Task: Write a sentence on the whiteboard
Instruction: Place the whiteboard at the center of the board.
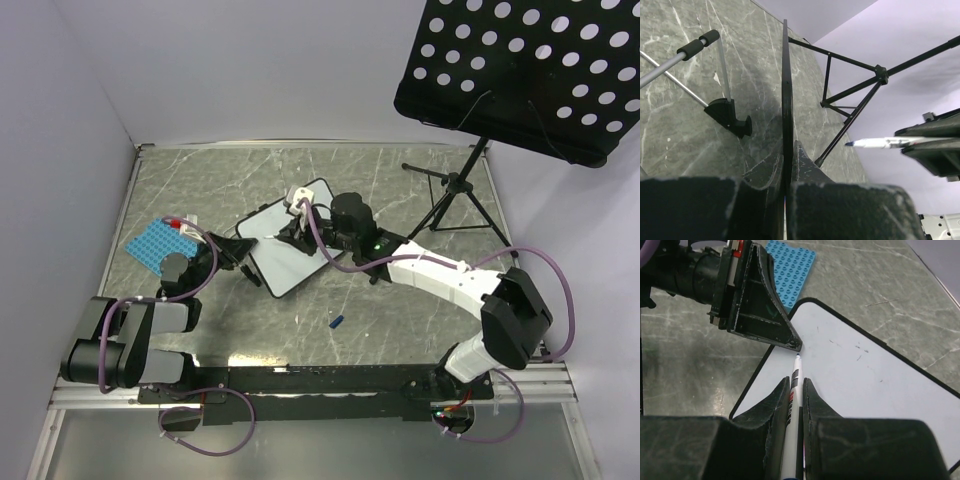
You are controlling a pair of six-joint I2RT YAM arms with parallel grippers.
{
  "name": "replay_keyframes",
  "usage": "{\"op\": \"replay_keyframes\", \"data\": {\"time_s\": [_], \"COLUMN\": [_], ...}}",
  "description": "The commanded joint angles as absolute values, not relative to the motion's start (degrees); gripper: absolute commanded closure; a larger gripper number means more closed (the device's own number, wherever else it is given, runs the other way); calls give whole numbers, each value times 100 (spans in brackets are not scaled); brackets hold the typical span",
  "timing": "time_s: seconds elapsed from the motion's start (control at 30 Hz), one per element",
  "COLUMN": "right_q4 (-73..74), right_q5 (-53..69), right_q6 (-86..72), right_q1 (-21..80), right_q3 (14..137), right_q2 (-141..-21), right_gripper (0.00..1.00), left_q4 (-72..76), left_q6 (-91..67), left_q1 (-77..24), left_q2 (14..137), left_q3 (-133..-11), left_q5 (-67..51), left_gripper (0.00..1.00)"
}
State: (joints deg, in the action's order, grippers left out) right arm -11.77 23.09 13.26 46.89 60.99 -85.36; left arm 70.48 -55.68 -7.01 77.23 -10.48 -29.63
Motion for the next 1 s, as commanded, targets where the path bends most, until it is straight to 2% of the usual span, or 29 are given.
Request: {"op": "replay_keyframes", "data": {"time_s": [0.0, 0.5, 0.97], "right_q4": [-1687, -1767, -1372], "right_q5": [2259, 2391, 2470], "right_q6": [1292, 1187, 1889], "right_q1": [4825, 4808, 4843], "right_q3": [5907, 5845, 5905], "right_q2": [-8745, -8929, -8877], "right_gripper": [100, 100, 100], "left_q4": [8288, 9773, 8947], "left_q6": [-5608, -5511, -5343], "left_q1": [-729, -659, -650], "left_q2": [7664, 8675, 8051], "left_q3": [-1037, -730, -826], "left_q5": [-2980, -3472, -3393], "left_gripper": [99, 99, 99]}}
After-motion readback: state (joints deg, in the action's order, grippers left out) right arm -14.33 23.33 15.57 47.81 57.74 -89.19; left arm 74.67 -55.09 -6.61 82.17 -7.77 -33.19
